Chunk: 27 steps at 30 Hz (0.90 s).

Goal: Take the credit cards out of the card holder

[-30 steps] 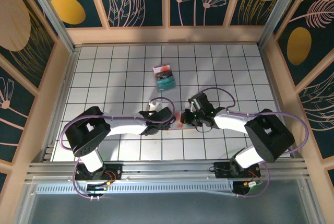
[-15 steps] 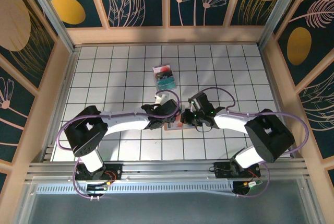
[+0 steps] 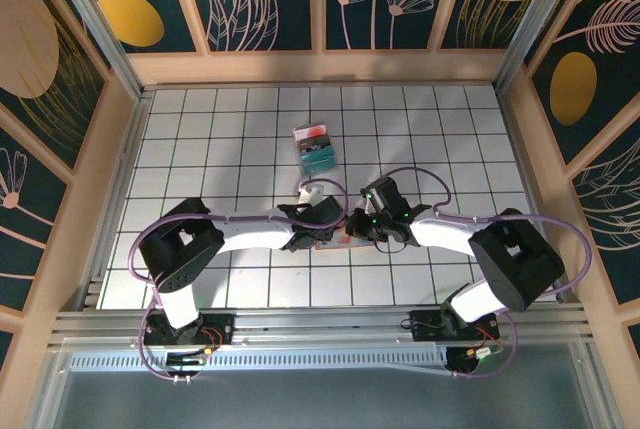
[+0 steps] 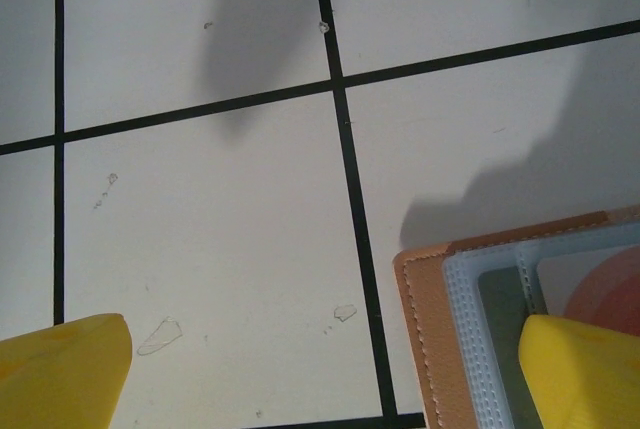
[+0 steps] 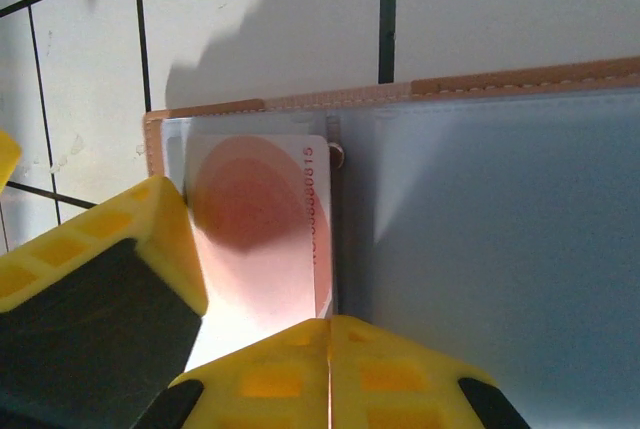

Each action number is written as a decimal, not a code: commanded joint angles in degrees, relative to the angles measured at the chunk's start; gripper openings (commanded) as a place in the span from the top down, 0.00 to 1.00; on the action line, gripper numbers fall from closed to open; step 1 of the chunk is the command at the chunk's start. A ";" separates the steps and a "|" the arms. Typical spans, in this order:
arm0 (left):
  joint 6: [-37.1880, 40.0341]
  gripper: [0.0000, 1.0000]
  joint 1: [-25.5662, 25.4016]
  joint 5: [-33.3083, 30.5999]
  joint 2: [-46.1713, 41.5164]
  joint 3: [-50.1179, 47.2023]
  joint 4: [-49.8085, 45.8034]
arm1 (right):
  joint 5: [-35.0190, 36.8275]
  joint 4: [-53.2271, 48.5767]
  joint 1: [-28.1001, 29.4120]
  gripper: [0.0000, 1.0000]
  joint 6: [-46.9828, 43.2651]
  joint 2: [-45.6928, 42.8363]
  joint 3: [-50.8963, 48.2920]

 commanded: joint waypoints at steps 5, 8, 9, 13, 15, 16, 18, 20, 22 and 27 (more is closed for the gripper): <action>0.33 0.01 -0.03 -1.42 1.40 -3.69 -1.32 | -0.43 -2.30 -0.34 0.92 -0.43 1.18 2.54; 0.53 0.01 -0.09 -0.93 1.36 -4.82 -0.61 | -0.55 -2.26 -0.37 0.92 -0.29 1.06 2.85; 0.53 0.01 -0.05 -0.83 1.35 -5.08 -0.45 | -0.42 -2.26 -0.38 0.92 -0.27 0.74 2.89; 0.59 0.01 -0.05 -0.81 1.53 -6.17 0.05 | 0.20 -2.36 -0.32 0.91 -0.51 -0.21 2.81; 0.58 0.01 -0.08 -0.90 1.82 -6.47 0.14 | 0.25 -1.92 -0.36 0.90 -0.57 -0.59 2.63; 0.56 0.01 -0.07 -0.94 2.07 -6.60 0.19 | 0.17 -1.61 -0.35 0.89 -0.71 -0.70 2.52; 0.59 0.01 -0.08 -0.88 2.65 -6.83 0.44 | 0.24 -1.31 -0.30 0.86 -0.78 -1.01 2.37; 0.56 0.01 -0.06 -0.88 3.15 -6.82 0.36 | 0.57 -0.86 -0.31 0.82 -0.64 -1.51 1.89; 0.40 0.01 -0.08 -0.64 3.50 -6.82 0.36 | 0.68 -0.40 -0.30 0.80 -0.56 -2.06 1.45; 0.17 0.01 -0.06 -0.08 4.36 -6.83 0.44 | 0.51 0.82 -0.47 0.76 -0.38 -3.04 0.26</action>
